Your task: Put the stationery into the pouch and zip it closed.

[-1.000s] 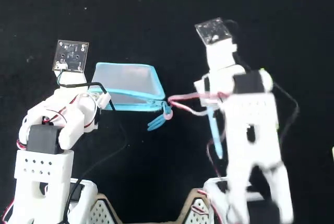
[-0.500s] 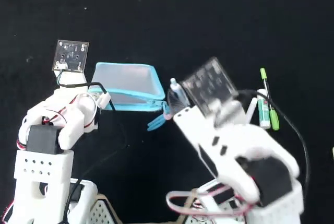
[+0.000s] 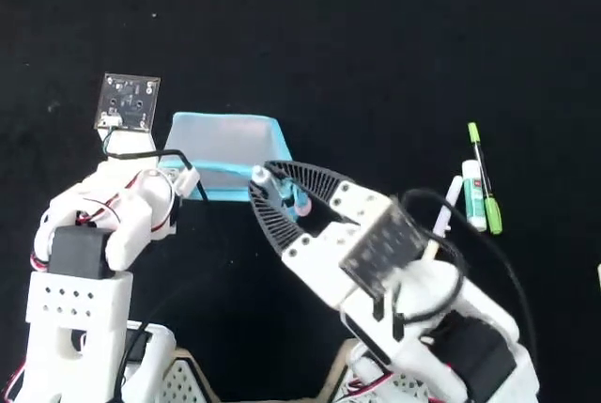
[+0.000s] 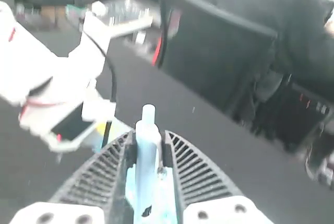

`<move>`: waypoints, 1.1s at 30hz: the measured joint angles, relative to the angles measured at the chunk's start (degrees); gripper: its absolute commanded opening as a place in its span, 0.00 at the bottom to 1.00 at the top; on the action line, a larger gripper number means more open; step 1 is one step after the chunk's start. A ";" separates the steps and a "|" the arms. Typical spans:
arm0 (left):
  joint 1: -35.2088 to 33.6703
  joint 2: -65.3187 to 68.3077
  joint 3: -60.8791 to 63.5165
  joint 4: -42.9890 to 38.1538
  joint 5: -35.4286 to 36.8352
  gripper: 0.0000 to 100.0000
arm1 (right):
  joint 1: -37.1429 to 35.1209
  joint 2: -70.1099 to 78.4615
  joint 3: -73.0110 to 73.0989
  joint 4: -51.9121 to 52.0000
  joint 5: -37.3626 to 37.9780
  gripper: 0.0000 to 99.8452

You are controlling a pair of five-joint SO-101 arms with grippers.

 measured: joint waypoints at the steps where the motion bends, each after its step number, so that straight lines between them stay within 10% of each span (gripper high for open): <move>1: 0.00 0.00 0.18 0.00 0.00 0.03 | 0.00 -1.49 1.41 -2.02 0.00 0.01; 33: 0.18 0.53 0.35 -0.09 0.00 0.03 | -0.26 -17.67 36.57 -41.67 -0.09 0.01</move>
